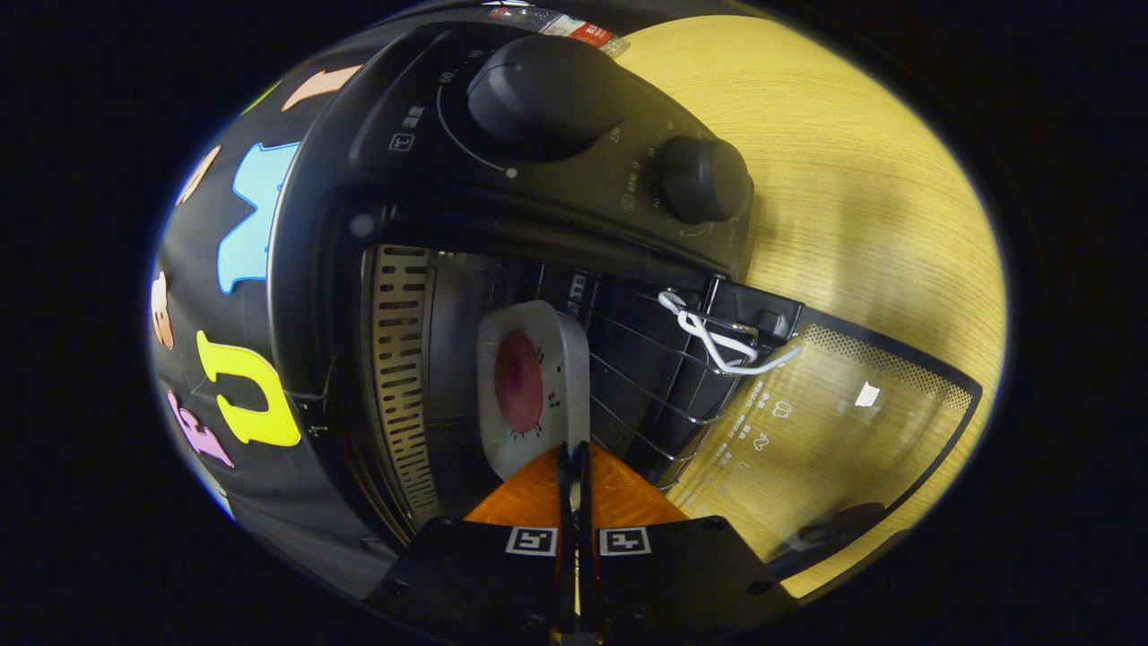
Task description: Open the toaster oven, put the food inside, and close the toaster oven door.
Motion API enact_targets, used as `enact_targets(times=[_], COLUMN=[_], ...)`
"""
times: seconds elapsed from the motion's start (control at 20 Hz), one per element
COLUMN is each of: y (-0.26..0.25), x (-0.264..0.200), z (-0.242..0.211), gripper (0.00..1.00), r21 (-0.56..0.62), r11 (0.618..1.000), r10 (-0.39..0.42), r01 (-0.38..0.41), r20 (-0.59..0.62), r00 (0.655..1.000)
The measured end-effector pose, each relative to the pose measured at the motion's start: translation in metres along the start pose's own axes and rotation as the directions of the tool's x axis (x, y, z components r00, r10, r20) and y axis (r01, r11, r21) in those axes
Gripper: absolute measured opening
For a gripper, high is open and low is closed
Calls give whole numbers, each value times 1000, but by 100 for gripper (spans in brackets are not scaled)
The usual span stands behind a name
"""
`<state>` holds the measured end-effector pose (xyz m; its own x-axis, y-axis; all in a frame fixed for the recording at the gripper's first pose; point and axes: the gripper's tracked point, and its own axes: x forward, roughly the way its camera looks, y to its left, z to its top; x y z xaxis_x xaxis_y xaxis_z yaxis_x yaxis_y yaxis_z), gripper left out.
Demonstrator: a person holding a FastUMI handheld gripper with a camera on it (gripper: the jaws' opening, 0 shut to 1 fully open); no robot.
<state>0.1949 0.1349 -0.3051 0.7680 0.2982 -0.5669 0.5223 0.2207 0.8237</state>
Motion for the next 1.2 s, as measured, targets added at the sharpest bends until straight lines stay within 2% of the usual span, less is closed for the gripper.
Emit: enact_targets(times=[0.4,0.5,0.55,0.6,0.65,0.85,1.05,1.15,1.2], y=[0,-4,-3,-3,-5,-7,-20,-29,-36], x=[-15,-21,-26,-30,-36,-59,-86,-97,-103], z=[-19,-30,-34,-36,-40,-53,-63,-69,-72], gripper=[10,19,19,29,34,94,95,98,98], r21=[-34,-32,-38,-52,-64,-114,-232,-332,-402], r11=[999,999,999,998,997,991,971,942,915], r10=[22,17,28,33,36,57,31,6,-16], r01=[-22,-19,-31,-37,-40,-69,-55,-45,-33], r20=[-19,-59,-67,-69,-69,-103,-109,-117,-118], r00=[1000,998,997,997,997,993,994,993,993])
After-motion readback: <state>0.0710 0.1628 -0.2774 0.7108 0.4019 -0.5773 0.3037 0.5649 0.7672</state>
